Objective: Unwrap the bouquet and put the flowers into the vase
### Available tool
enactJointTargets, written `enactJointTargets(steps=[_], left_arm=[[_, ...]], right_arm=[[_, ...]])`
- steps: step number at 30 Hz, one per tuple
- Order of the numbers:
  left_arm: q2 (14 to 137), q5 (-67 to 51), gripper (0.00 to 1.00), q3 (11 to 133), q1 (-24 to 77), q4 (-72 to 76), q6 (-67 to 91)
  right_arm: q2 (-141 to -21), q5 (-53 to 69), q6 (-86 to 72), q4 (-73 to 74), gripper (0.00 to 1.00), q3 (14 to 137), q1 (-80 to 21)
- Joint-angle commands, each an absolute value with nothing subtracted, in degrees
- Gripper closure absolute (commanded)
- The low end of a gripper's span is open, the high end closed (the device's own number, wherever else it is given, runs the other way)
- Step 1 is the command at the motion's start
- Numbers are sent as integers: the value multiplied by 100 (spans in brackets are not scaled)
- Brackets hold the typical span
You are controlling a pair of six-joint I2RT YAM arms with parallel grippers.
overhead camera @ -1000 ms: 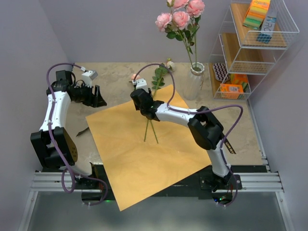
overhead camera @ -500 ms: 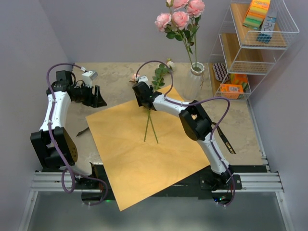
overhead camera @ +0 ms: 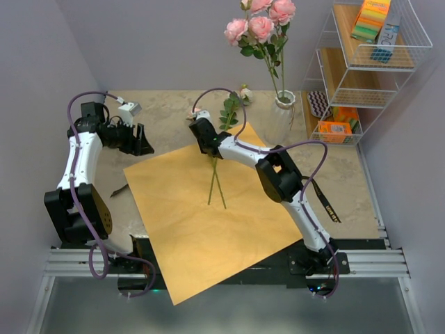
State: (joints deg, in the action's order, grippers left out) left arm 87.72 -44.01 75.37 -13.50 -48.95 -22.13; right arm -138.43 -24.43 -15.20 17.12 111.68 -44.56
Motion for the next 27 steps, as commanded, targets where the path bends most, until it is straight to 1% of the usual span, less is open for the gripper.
enactJointTargets(steps=[1,4,5,6,11,19,21,25,27], left_arm=[[8622,-4403,34,7550,-1406,-4843,-2303],[8613,-4403,34,7567,-1415,-4851,-2294],[8605,-4403,34,7576,-1415,-4852,-2294],[8587,-4403,34,7576,-1415,-4869,-2303],[8561,-4395,34,7567,-1424,-4904,-2320],[8508,-4386,34,7602,-1441,-4913,-2303],[8517,-4386,34,7611,-1441,-4913,-2294],[8508,-4368,34,7629,-1450,-4922,-2312],[8525,-4368,34,7629,-1459,-4922,-2312]], right_arm=[[-13808,-2338,-1415,1696,84,11391,-4438],[-13772,-2277,-1354,1766,92,11461,-4438],[-13738,-2259,-1336,1775,98,11522,-4438],[-13685,-2215,-1319,1767,100,11540,-4438],[-13001,-1969,-1266,1399,100,11435,-4447],[-11051,-1196,-871,160,100,10794,-4517],[-10698,-1117,-607,27,100,10697,-4518],[-9496,-1072,-36,-657,100,10442,-4518],[-9125,-994,359,-913,100,10301,-4509]])
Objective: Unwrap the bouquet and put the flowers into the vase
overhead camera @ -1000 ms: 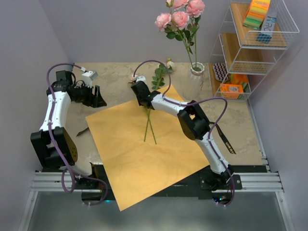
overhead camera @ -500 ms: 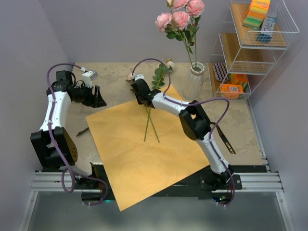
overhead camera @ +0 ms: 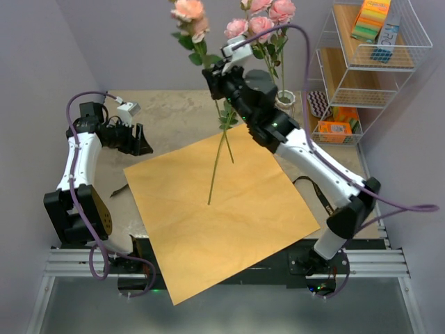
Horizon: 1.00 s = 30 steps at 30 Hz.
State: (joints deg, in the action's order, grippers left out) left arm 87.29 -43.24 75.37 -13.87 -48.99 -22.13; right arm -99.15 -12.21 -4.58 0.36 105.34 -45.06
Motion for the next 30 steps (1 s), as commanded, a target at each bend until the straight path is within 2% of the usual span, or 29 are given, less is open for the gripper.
enactJointTargets(steps=[1,3,7,13,20,30], left_arm=[[8534,-4377,34,7638,-1468,-4922,-2303],[8560,-4394,34,7664,-1459,-4922,-2303],[8604,-4403,34,7717,-1468,-4931,-2285],[8675,-4447,34,7769,-1477,-4913,-2259],[8877,-4632,34,7910,-1468,-4957,-2250],[9035,-4632,34,8209,-1468,-5089,-2347]], right_arm=[[-8975,-1002,473,-1149,100,10292,-4509],[-8518,-1273,869,-1466,100,10196,-4518],[-7832,-2054,1835,-3456,100,9511,-4509],[-8050,-3434,3295,-5191,100,9474,-4070],[-8850,-3708,3595,-5800,100,9817,-3130],[-9975,-3929,3770,-6363,100,10300,-2655]])
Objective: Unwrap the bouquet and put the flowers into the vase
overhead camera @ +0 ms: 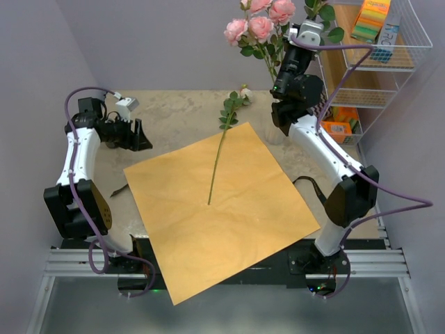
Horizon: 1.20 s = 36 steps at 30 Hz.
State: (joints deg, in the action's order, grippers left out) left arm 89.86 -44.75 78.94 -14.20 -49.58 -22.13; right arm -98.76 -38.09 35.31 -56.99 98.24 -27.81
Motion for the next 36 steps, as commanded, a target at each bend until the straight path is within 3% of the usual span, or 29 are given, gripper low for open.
enactJointTargets(steps=[1,20,29,31,32,35,36], left_arm=[[9044,-4632,34,8235,-1468,-5124,-2364],[9220,-4588,34,8288,-1468,-5221,-2619],[9158,-4570,34,8314,-1512,-5300,-2690],[9132,-4579,34,8314,-1512,-5317,-2698],[9123,-4588,34,8323,-1512,-5317,-2698],[9079,-4640,34,8367,-1521,-5326,-2646],[9053,-4658,34,8393,-1512,-5370,-2637]], right_arm=[[-10054,-3929,3788,-6485,100,10388,-2637],[-11056,-4350,4131,-6811,100,10670,-2400],[-11075,-5000,3956,-6188,100,10670,-2426],[-10996,-5273,3641,-5557,88,10670,-2443],[-10952,-5343,3473,-5285,67,10661,-2452],[-10566,-5423,2639,-4151,30,10399,-2505],[-10356,-5405,2445,-3731,25,10145,-2514]])
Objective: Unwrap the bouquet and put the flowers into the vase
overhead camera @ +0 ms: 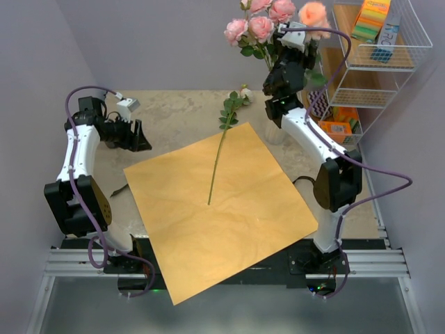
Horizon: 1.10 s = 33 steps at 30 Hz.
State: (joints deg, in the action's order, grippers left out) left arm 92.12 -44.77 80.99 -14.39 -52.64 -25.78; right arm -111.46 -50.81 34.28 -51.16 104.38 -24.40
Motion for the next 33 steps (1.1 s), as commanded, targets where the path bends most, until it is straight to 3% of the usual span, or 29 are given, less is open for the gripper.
enactJointTargets(steps=[1,2,5,14,19,25,33], left_arm=[[9044,-4702,34,8411,-1520,-5388,-2637],[9027,-4720,34,8420,-1521,-5396,-2628],[8939,-4746,34,8411,-1512,-5414,-2610],[8649,-4729,34,8227,-1512,-5493,-2637],[8455,-4763,34,8051,-1521,-5502,-2645],[8385,-4816,34,7989,-1521,-5493,-2646],[8411,-4773,34,7945,-1520,-5493,-2680]], right_arm=[[-10232,-5501,2174,-3605,21,10012,-2566],[-10109,-5502,1988,-3421,11,9889,-2593],[-9511,-5423,1495,-2857,1,9222,-2891],[-8316,-5423,1591,-2488,1,8165,-4832],[-8218,-5169,204,-1153,1,7981,-5282],[-9323,-4729,-1159,-274,1,7637,-5361],[-11661,-4228,-2002,1115,1,9815,-4879]])
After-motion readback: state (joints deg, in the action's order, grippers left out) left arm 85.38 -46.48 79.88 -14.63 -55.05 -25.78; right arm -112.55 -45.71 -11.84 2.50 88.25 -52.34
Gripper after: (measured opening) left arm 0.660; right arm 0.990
